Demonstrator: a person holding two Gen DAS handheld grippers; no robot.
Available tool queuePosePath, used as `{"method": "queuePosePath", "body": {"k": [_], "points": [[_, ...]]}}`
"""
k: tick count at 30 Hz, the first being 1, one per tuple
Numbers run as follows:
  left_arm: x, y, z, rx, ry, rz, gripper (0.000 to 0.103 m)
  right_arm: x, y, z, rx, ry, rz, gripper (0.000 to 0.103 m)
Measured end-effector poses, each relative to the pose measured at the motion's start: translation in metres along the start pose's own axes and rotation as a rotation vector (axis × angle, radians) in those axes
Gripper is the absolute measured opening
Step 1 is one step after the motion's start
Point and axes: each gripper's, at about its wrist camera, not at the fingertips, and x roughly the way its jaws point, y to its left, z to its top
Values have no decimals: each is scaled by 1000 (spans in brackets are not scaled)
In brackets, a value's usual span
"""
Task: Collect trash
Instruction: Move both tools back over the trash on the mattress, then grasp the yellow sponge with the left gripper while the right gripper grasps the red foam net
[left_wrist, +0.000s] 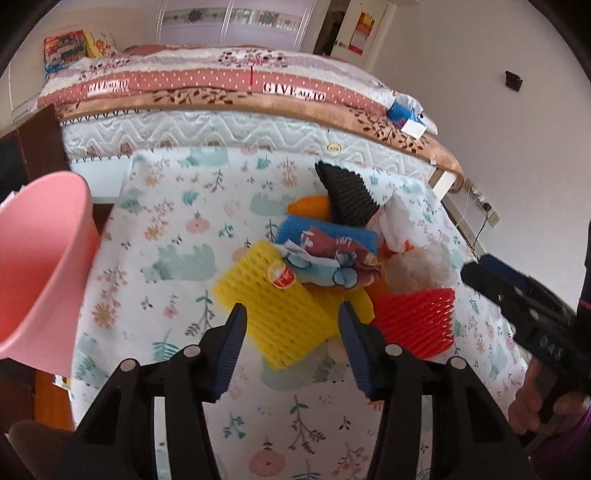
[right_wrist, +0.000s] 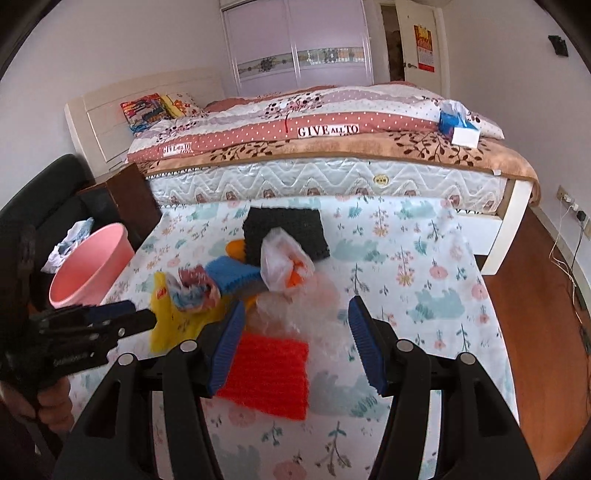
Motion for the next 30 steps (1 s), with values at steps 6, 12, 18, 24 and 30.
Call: {"method": "queuePosePath", "body": {"k": [6, 12, 18, 24, 30], "points": [[12, -9, -2, -21, 16, 37, 51, -3, -10, -15, 14, 36, 41, 59], [17, -14, -8, 4, 24, 148, 10, -4, -15, -26, 6, 71, 78, 59], [4, -1, -12, -32, 9, 161, 8, 4, -15, -32, 25, 119, 134, 59], [-19, 8, -13, -42, -33, 151, 7, 22, -6, -33, 30, 197, 150, 59], [-36, 19, -15, -65, -64, 141, 7, 36, 1, -34, 47, 237, 148, 58]]}}
